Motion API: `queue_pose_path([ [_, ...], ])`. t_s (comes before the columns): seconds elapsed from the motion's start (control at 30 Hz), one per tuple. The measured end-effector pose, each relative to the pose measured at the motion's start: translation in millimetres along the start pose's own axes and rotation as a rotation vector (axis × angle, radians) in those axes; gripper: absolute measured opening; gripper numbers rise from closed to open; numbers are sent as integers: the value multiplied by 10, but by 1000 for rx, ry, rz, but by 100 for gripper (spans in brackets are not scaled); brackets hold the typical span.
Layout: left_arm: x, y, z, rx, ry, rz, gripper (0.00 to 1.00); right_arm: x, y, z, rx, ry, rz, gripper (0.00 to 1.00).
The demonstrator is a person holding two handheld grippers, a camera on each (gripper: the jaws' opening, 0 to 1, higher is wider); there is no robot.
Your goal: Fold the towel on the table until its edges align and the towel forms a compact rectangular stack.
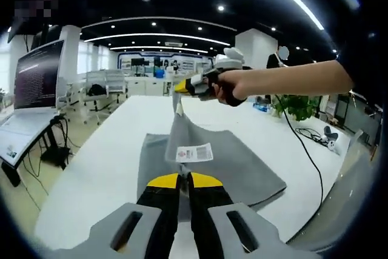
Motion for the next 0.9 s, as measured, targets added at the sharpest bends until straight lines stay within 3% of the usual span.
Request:
queue_pose_path([
  [0.2, 126, -129, 160, -37, -38, -13, 5, 247, 101, 186, -9, -46, 22, 0],
  [0.3, 174, -164, 249, -52, -50, -18, 5, 374, 141, 291, 32, -63, 34, 0],
  [0.63, 279, -349, 538, -129, -78, -49, 5, 728, 184, 586, -65, -150, 79, 0],
  [0.9, 344, -476, 734, -146, -125, -60, 6, 968, 242, 831, -176, -207, 98, 0],
])
Point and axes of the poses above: the point that each gripper's makers call its tool centre point, and the gripper's own axes: x roughly forward along the fingers, y roughly to its right, z roughly out of its underside, the point moved 3 cm from there along -x, roughly backward along the fingers, and after that the axes turned 3 degrees about -y, right-handed, at the moved point
